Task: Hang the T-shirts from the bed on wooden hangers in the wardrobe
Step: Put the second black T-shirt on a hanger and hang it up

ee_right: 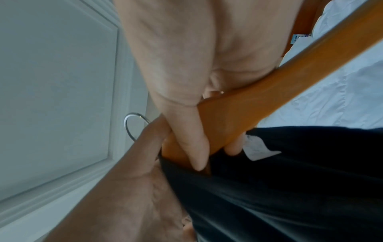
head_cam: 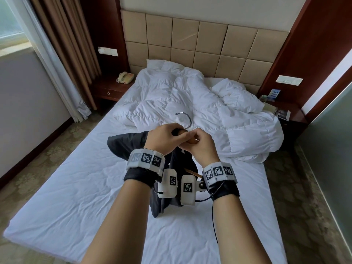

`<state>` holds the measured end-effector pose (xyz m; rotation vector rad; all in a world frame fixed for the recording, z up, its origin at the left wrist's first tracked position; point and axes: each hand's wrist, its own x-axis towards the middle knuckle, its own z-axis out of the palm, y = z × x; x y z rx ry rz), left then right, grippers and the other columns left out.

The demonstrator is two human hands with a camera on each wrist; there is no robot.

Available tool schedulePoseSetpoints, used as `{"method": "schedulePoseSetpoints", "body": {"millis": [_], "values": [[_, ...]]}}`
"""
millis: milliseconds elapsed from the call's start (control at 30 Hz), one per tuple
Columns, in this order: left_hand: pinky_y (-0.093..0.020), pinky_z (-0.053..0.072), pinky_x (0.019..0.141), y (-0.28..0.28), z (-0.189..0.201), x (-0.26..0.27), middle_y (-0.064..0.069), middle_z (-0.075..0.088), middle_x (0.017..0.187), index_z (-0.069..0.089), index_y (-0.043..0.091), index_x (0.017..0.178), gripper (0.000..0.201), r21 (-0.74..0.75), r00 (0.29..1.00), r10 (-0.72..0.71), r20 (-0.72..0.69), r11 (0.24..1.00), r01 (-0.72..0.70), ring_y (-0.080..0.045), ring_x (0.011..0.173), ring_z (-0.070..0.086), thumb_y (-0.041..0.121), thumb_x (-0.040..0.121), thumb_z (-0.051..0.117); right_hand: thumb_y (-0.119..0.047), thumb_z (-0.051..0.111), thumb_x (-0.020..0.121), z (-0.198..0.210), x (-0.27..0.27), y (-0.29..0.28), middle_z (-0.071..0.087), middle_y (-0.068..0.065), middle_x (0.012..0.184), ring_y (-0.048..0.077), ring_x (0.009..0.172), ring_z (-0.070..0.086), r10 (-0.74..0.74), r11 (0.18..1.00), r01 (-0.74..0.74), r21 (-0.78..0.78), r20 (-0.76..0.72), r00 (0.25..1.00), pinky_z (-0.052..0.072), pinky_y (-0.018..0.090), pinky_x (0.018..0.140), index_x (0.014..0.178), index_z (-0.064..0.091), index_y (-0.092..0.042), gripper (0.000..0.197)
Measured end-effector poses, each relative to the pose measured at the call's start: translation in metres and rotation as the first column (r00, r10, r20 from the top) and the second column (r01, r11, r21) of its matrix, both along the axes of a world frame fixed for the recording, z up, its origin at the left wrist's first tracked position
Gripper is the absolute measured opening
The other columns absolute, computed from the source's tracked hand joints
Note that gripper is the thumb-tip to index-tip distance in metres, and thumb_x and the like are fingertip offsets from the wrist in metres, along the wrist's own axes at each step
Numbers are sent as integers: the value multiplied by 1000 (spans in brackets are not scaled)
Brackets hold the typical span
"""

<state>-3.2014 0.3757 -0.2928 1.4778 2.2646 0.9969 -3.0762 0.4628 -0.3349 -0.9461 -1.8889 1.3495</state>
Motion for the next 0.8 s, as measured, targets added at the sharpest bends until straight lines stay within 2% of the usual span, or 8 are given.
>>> {"method": "schedulePoseSetpoints", "body": {"millis": [67, 134, 267, 367, 501, 634, 701, 801], "values": [[-32, 47, 62, 0, -1, -2, 7, 66, 68, 66, 23, 77, 66, -7, 999, 9, 34, 1000, -8, -10, 68, 62, 87, 68, 51, -25, 91, 67, 0, 4, 0, 71, -2, 90, 15, 83, 72, 8, 1000, -8, -8, -20, 1000, 60, 36, 78, 81, 62, -23, 32], [-30, 38, 54, 0, -1, -3, 5, 57, 57, 58, 18, 65, 64, -58, 998, -11, 59, 998, 15, -13, 57, 55, 82, 71, 58, -21, 91, 68, 0, 8, -1, 68, -8, 86, 12, 77, 71, 34, 999, -34, 5, -25, 999, 59, 37, 79, 77, 57, -23, 35], [-29, 37, 56, 6, 3, -6, 3, 58, 56, 66, 17, 71, 71, -176, 993, -69, 99, 981, 86, -13, 58, 57, 88, 62, 59, -30, 89, 57, 0, 9, 4, 65, -5, 74, 11, 71, 62, 91, 996, -91, -2, -21, 996, 57, 47, 78, 73, 54, -24, 39], [-30, 34, 57, 14, 13, -8, 6, 49, 52, 63, 12, 70, 77, -177, 991, -92, 99, 978, 109, -13, 55, 49, 88, 59, 61, -30, 88, 54, 5, 4, 11, 63, -4, 73, 10, 71, 58, 108, 994, -109, -12, -53, 993, 56, 45, 77, 72, 56, -26, 37], [-33, 37, 56, 23, 31, -9, 0, 52, 58, 57, 13, 63, 54, -148, 994, -103, 43, 983, 108, -16, 58, 51, 65, 70, 72, -28, 88, 59, 18, -3, 19, 70, 7, 88, 14, 83, 66, 205, 976, -209, -59, -55, 977, 55, 48, 91, 85, 63, -18, 38], [-40, 55, 77, 22, 49, -18, 4, 69, 78, 72, 27, 86, 41, -56, 995, -97, 21, 994, 98, -14, 80, 65, 60, 65, 60, -39, 79, 82, 48, 6, 31, 75, 4, 99, 14, 93, 70, 326, 944, -319, -84, 93, 941, 53, 37, 95, 99, 68, -20, 28], [-41, 55, 76, 21, 60, -23, 2, 69, 77, 75, 30, 82, 32, -22, 994, -105, 8, 994, 105, -16, 79, 65, 54, 67, 59, -43, 68, 91, 60, 14, 42, 76, 6, 101, 14, 95, 72, 418, 907, -398, -134, 189, 889, 48, 31, 95, 108, 67, -20, 29], [-40, 51, 65, 20, 73, -25, -2, 69, 73, 76, 25, 75, 28, -1, 995, -102, -19, 995, 102, -18, 71, 63, 49, 71, 61, -68, 58, 85, 66, 14, 57, 75, 4, 111, 21, 98, 73, 530, 847, -470, -248, 328, 782, 46, 40, 99, 116, 67, -18, 59]]}}
